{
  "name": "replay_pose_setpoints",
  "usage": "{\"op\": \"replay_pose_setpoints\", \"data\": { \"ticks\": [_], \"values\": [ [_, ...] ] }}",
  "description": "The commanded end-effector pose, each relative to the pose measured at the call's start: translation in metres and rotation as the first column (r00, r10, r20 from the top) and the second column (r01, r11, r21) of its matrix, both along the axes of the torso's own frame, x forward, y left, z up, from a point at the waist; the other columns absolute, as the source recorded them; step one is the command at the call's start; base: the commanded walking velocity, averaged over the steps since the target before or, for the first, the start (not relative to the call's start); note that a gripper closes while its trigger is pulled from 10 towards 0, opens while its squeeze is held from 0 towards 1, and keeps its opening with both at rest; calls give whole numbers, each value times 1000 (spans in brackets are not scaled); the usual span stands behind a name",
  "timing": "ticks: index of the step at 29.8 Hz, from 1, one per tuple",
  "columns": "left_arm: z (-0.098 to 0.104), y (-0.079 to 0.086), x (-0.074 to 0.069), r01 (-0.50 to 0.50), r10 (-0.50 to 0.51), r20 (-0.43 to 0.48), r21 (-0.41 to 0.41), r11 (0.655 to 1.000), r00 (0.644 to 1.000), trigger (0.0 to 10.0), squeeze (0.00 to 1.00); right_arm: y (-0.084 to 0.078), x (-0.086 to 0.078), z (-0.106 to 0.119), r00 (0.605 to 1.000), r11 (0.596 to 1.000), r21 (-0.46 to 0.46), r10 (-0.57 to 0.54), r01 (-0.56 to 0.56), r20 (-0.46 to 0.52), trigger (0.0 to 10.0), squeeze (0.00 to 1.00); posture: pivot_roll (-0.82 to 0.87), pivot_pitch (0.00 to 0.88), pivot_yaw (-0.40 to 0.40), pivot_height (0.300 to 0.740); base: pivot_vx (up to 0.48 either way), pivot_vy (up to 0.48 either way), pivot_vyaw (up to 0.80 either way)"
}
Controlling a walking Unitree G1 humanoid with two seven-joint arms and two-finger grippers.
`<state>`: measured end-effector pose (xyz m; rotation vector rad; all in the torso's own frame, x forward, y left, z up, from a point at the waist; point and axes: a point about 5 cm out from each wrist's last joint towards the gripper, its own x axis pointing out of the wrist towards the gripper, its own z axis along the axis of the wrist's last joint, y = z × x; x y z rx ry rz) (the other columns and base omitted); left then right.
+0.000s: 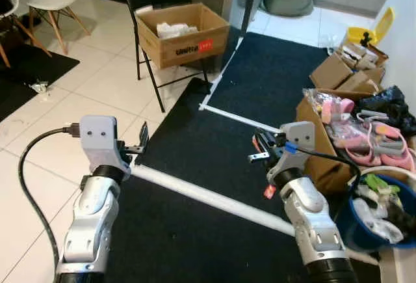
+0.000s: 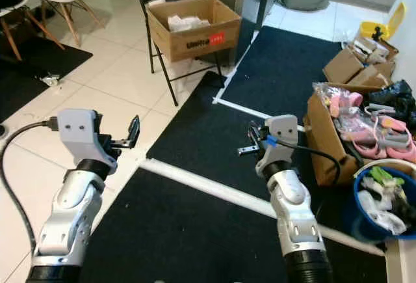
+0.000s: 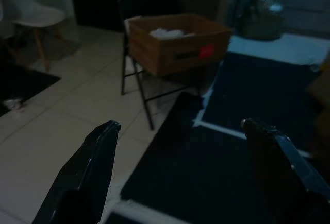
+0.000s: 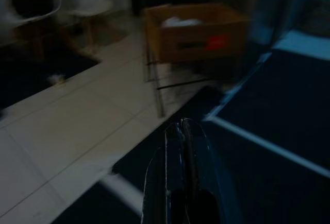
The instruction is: Picking trash to rubbish bin
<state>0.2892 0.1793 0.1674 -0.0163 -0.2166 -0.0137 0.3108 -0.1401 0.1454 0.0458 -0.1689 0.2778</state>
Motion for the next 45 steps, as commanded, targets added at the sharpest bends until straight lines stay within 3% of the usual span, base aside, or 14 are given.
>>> {"op": "replay_pose_setpoints", "data": {
  "ticks": [1, 34, 45],
  "values": [
    [-4, 1, -1, 2, -2, -20, 7, 1000, 1000, 10000, 0, -7, -1, -6, 999, 1000, -4, -26, 26, -31, 10000, 0, 6, 155, 4, 740, 292, 0, 0],
    [-4, 0, -1, 9, -9, -26, 11, 1000, 1000, 10000, 0, -10, -3, -14, 998, 999, -3, -34, 34, -53, 10000, 0, 7, 162, 5, 740, 292, 0, -470],
    [-4, -1, 0, 10, -10, -26, 12, 1000, 1000, 10000, 0, -4, -2, -14, 999, 1000, -18, -10, 9, -44, 10000, 0, 10, 161, 6, 740, 290, 0, 0]
  ]
}}
